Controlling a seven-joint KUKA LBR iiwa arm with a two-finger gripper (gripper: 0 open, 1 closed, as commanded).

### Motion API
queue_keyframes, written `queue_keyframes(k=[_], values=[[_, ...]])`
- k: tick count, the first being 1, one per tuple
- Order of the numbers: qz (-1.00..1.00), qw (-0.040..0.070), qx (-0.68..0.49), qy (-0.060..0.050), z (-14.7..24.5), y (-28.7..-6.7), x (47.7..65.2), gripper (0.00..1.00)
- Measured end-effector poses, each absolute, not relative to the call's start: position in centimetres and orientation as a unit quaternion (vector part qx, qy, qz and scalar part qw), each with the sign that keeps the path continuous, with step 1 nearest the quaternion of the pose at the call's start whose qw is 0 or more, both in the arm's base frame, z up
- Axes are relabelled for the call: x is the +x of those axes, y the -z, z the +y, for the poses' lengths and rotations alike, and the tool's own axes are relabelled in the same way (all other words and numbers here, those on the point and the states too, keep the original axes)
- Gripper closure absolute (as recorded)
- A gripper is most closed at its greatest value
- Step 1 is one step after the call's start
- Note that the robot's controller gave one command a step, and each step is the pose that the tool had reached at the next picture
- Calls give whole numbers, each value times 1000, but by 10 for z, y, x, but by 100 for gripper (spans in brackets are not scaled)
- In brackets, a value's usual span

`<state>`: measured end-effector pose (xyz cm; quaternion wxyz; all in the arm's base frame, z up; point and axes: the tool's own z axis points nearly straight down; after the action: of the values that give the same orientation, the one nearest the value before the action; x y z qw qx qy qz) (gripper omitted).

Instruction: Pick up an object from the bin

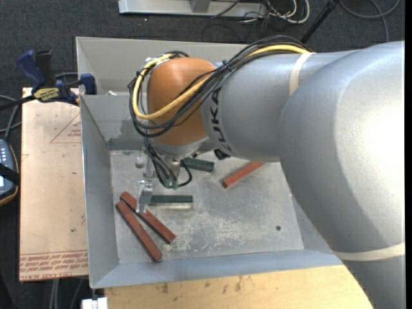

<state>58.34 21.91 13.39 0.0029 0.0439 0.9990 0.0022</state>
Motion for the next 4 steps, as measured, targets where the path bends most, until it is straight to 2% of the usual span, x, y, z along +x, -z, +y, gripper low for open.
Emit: queue_keyframes(k=[1,2,4], values=[[996,1,94,-1,212,-90,584,0],[987,9,161,-5,215,-78,561,100],[987,7,161,-4,214,-80,560,100]])
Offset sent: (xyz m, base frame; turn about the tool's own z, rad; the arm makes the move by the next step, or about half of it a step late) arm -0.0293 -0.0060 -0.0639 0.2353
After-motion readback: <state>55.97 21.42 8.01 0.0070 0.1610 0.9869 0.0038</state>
